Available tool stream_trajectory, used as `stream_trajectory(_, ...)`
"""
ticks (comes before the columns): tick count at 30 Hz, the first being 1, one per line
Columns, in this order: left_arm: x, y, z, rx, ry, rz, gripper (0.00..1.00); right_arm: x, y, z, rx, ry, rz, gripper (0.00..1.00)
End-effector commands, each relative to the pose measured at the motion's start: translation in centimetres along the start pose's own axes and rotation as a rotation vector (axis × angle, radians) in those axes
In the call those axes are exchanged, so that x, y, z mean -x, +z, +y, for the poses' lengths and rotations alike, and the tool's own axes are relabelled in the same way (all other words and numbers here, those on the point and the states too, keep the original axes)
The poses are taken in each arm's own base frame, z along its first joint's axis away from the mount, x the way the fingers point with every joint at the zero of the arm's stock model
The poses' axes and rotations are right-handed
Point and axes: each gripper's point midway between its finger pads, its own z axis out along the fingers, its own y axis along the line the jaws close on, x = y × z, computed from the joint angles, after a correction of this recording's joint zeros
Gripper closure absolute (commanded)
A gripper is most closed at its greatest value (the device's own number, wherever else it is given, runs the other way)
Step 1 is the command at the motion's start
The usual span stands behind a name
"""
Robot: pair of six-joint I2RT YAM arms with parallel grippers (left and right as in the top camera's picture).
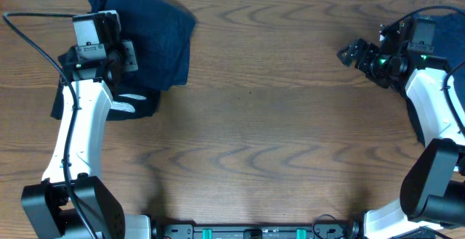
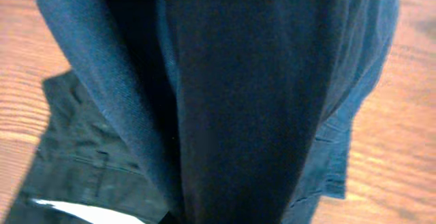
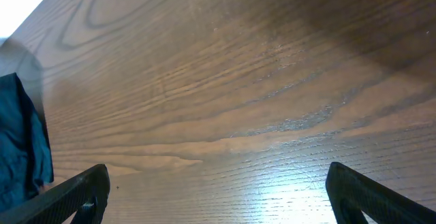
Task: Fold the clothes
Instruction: 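Lift the bundle with the left gripper and lay it onto the black stack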
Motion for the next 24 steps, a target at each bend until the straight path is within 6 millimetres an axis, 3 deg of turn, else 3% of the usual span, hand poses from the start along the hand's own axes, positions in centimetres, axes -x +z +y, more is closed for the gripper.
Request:
stream_trajectory(1,2.8,-1.9,-1.1,-0.083,-0.126,-0.090,0.94,-0.1,0.2,-0.2,-0.003,0.004,0.006,0.01)
stream_trajectory(7,4.6,-3.2,-2.3,-0.163,-0.148,-0.161,0.94,-0.1,0.2,-0.2,-0.003,0.004,0.006,0.01)
stream_trajectory(14,4.4,-3.6,-2.2,-0.155,-0.132,-0.154,0.94,-0.1,0.2,-0.2,-0.003,0.004,0.006,0.01)
stream_trajectory(24,2.9,-3.2,1.4,0.069,0.026,-0.106,0.94,-0.1,0.2,-0.2,-0.003,0.004,0.006,0.01)
